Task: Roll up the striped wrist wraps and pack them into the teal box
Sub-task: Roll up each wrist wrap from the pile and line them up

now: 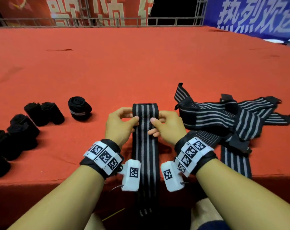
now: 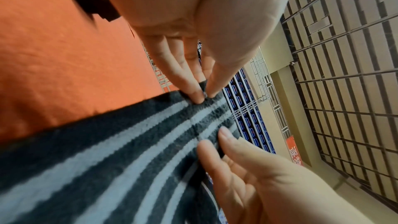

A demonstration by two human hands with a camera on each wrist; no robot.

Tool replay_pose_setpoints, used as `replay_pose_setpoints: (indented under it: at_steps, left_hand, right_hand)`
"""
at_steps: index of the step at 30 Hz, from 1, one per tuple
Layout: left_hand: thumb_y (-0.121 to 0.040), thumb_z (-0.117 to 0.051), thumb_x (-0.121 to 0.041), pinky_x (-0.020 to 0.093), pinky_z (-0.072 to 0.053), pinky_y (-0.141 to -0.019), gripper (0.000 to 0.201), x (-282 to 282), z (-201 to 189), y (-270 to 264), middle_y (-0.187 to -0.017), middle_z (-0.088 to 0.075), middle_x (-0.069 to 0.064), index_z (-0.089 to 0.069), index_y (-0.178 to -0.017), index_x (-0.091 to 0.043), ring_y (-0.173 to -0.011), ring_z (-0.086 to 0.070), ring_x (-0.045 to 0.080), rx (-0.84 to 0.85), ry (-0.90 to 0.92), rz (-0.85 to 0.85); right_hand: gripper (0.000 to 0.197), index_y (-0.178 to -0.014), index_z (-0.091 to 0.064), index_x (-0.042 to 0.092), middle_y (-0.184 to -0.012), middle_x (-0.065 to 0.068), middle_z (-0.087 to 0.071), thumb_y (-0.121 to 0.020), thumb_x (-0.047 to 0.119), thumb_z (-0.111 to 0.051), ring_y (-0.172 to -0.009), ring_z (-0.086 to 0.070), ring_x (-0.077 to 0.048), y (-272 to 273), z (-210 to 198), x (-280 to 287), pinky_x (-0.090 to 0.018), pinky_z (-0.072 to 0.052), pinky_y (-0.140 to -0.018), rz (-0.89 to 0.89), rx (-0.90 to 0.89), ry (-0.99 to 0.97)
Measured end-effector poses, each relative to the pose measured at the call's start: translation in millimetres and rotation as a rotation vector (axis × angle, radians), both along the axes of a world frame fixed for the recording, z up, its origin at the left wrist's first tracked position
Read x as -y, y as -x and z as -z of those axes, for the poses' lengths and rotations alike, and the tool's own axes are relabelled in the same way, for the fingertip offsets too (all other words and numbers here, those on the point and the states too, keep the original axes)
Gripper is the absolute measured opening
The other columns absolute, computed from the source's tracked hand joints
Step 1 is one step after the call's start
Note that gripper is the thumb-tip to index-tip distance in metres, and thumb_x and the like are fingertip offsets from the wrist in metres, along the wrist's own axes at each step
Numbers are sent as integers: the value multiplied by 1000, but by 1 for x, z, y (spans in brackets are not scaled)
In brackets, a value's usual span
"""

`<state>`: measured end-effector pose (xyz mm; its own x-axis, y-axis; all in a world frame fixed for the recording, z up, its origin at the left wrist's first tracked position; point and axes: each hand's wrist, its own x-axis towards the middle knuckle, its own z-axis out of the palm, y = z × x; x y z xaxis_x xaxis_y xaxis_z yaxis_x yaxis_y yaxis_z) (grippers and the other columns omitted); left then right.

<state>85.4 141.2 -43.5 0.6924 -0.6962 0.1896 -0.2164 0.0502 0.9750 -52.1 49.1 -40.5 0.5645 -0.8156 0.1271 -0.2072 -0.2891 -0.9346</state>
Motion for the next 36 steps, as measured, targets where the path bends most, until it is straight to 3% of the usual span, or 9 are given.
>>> replay_pose_setpoints:
  at_steps: [3, 7, 11, 13, 16, 20, 23, 29, 36]
  left_hand:
    - [-85, -73, 1, 31, -59, -76, 28, 21, 0, -13, -95, -72, -5, -72, -105, -19, -79, -72, 7, 10, 11, -16]
    - [-88, -68, 6, 11, -52, -70, 50, 40, -1, -21, -120, -65, -4, -57, -134, -10, -78, -69, -8, 7, 14, 68]
    - [-91, -72, -7, 5, -45, -71, 79, 53, 14, -26, -149, -38, -4, -28, -157, -17, -102, -60, -3, -3, -197, 132]
    - [-91, -73, -9, 12, -48, -81, 75, 57, 25, -28, -150, -39, -4, -33, -155, -16, -118, -57, 8, -17, -270, 208]
    - [-92, -73, -14, 27, -43, -103, 60, 57, 34, -25, -142, -55, 3, -49, -146, -10, -127, -56, 17, 92, -438, 329]
    - [-92, -68, -15, 31, -43, -108, 43, 59, 32, -22, -140, -60, 4, -63, -135, -14, -126, -58, 22, 321, -650, 337]
    - [-90, -69, -19, 32, -46, -105, 40, 58, 29, -17, -135, -64, 2, -67, -130, -19, -124, -59, 22, 534, -772, 342]
    - [-82, -73, -33, 41, -56, -85, 23, 57, 24, 3, -101, -70, 0, -73, -105, -30, -94, -66, 26, 732, -910, 368]
    - [-90, -70, -28, 31, -48, -95, 42, 62, 8, 36, -127, -68, 3, -64, -131, -25, -119, -62, 25, 656, -779, 309]
  right_hand:
    - [9, -92, -66, 6, -75, -12, -75, -98, 9, -60, -66, -76, -19, -19, -4, 22, -42, -63, -72, 49, 15, -7]
    - [18, -96, -66, 24, -88, -3, -75, -95, 7, -62, -78, -76, -20, -38, 5, 48, -46, -62, -81, 38, -14, -24]
    - [57, -140, -50, 15, -131, -2, -62, -88, 17, -73, -120, -61, -21, -36, 20, 50, -41, -46, -108, 42, -243, -59]
    - [64, -146, -43, 11, -125, 1, -60, -88, 15, -73, -121, -57, -14, -30, 26, 48, -30, -43, -105, 44, -343, -45]
    - [60, -141, -51, 11, -125, -8, -67, -86, 14, -75, -119, -63, -16, -28, 33, 46, -42, -53, -100, 2, -363, -81]
    - [44, -130, -63, 10, -129, -9, -67, -88, 17, -74, -123, -60, -22, -25, 28, 44, -37, -45, -108, -86, -519, 79]
    - [41, -128, -66, 12, -128, -7, -67, -88, 20, -74, -123, -60, -24, -21, 25, 41, -34, -45, -107, -138, -593, 134]
    - [13, -88, -74, 3, -103, -6, -70, -88, 15, -68, -97, -64, -28, -13, 21, 28, -33, -51, -85, -243, -678, 213]
    - [33, -120, -69, 14, -124, -8, -68, -89, 22, -73, -121, -61, -23, 35, 1, 33, -31, -45, -103, 94, -498, 231]
